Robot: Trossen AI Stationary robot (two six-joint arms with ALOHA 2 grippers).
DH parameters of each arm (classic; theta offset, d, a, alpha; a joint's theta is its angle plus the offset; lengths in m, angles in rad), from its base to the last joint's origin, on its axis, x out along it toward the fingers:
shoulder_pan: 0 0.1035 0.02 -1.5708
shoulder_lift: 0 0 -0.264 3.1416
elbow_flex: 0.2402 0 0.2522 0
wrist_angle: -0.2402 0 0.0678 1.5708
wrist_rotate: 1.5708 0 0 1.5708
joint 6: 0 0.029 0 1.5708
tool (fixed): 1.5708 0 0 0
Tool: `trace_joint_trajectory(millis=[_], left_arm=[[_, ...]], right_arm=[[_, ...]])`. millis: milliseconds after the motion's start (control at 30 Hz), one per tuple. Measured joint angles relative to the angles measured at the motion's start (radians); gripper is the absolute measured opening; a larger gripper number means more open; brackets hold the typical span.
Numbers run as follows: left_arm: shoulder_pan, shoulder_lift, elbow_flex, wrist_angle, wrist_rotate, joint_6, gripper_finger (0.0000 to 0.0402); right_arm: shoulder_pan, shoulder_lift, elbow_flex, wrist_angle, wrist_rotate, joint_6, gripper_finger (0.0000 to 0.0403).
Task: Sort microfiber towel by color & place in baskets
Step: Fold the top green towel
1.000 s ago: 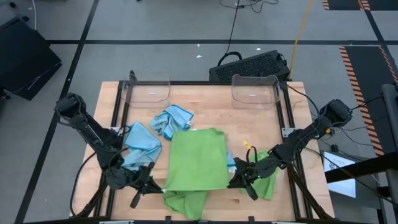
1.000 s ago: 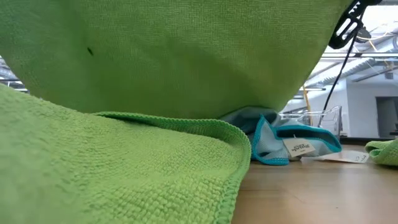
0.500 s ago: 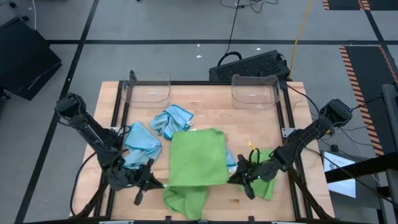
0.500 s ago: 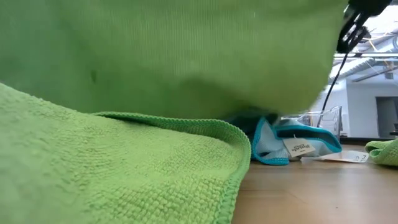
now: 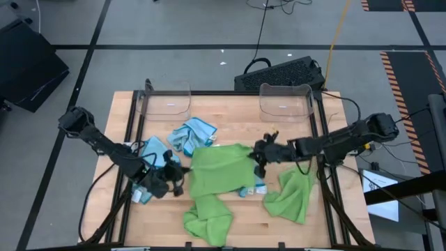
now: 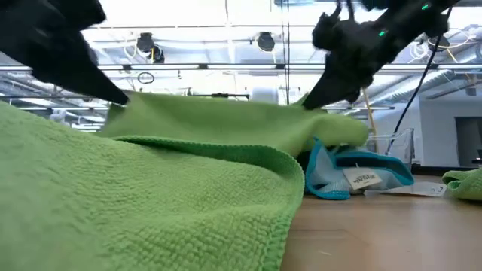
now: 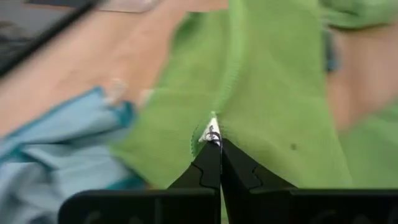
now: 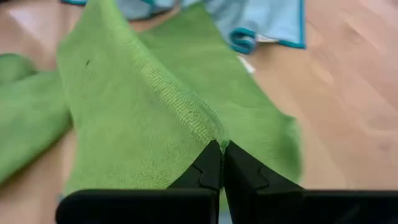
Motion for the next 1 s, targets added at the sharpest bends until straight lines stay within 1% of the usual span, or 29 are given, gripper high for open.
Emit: trace_joint_trajectory(millis=[100, 200, 300, 367, 533, 633, 800, 900, 1000], left_arm=[[0.08, 0.0, 0.0, -0.027, 0.004, 0.039, 0.0001], [0.153, 0.0, 0.0, -0.05, 0.052, 0.097, 0.0001], [0.211, 0.0, 0.0, -0.086, 0.096, 0.12, 0.0001], [0.238, 0.0, 0.0, -0.108, 0.101, 0.122, 0.0001], [0.273, 0.0, 0.0, -0.12, 0.103, 0.147, 0.0001], [0.29, 0.0, 0.0, -0.121, 0.109, 0.146, 0.0005], [0.302, 0.0, 0.0, -0.123, 0.118, 0.118, 0.0036], [0.302, 0.0, 0.0, -0.123, 0.119, 0.099, 0.0066], [0.302, 0.0, 0.0, -0.123, 0.119, 0.088, 0.0101]], right_arm=[[-0.079, 0.0, 0.0, -0.005, -0.052, -0.027, 0.0005], [-0.13, 0.0, 0.0, -0.011, -0.081, -0.033, 0.0005], [-0.166, 0.0, 0.0, -0.008, -0.113, -0.035, 0.0005], [-0.181, 0.0, 0.0, -0.008, -0.134, -0.035, 0.0006], [-0.199, 0.0, 0.0, -0.008, -0.133, -0.058, 0.0009], [-0.212, 0.0, 0.0, -0.008, -0.133, -0.072, 0.0018], [-0.223, 0.0, 0.0, -0.008, -0.126, -0.072, 0.0053], [-0.223, 0.0, 0.0, -0.008, -0.103, -0.072, 0.0086], [-0.223, 0.0, 0.0, -0.008, -0.103, -0.069, 0.0119]])
